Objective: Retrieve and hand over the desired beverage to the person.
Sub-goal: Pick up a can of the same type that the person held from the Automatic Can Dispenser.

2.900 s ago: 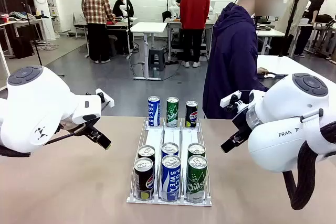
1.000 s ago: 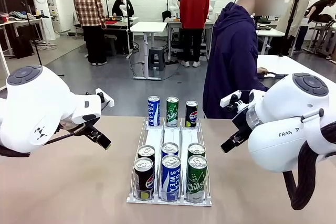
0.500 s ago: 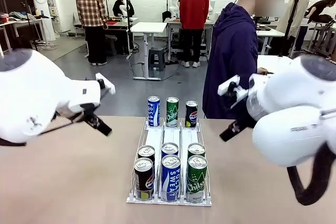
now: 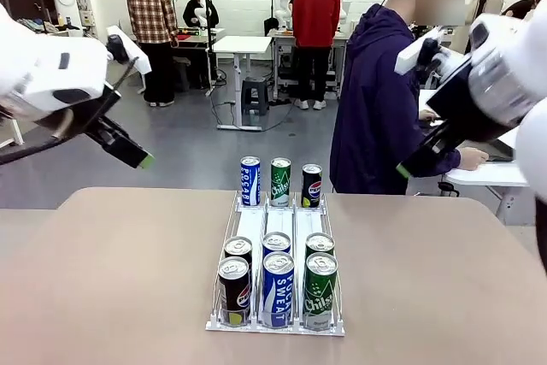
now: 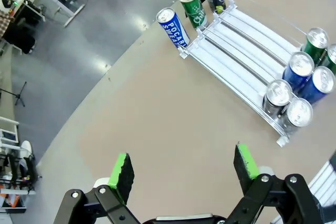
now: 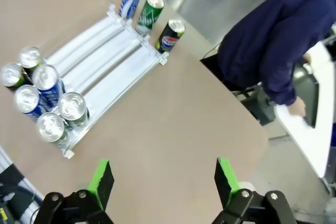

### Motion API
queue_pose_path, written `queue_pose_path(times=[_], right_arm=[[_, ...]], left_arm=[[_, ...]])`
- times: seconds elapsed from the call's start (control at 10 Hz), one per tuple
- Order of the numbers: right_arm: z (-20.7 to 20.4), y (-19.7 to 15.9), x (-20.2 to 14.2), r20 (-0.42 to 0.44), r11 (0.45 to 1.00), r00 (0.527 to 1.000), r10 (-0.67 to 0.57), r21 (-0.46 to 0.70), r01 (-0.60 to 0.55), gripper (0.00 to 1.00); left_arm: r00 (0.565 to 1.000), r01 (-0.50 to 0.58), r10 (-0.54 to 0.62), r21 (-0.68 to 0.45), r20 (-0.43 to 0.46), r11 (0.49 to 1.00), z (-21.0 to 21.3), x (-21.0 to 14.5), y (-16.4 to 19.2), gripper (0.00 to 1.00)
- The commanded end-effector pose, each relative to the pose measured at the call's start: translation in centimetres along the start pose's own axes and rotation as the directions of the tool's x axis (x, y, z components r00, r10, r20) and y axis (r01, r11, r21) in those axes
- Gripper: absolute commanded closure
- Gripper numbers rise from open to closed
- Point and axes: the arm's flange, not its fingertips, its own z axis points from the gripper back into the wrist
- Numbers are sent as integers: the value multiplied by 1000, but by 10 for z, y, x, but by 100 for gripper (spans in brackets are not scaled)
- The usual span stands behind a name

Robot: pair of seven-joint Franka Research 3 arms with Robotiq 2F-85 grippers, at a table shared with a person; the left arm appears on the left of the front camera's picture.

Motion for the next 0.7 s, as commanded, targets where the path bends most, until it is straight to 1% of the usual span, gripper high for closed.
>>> queue_pose_path(times=[0.0,0.1,0.3,0.4,0.5,0.6], right_arm=[[-1,-1,4,-36,999,999,23,-32,-24,0],[0,0,0,0,1000,1000,0,0,0,0],[0,0,0,0,1000,1000,0,0,0,0],[9,-3,3,-10,1000,1000,4,-7,-4,0],[13,-30,-3,18,990,997,-76,122,74,0],[20,-61,-15,31,961,991,-130,251,118,0]], left_arm=[[998,61,-61,42,-15,997,11,-6,-19,0],[1000,0,0,0,0,1000,0,0,0,0],[1000,0,0,0,0,1000,0,0,0,0],[1000,18,-18,10,-7,1000,13,-1,-6,0],[1000,13,-10,-217,13,976,23,0,21,0],[996,-54,78,-400,45,915,36,-7,58,0]])
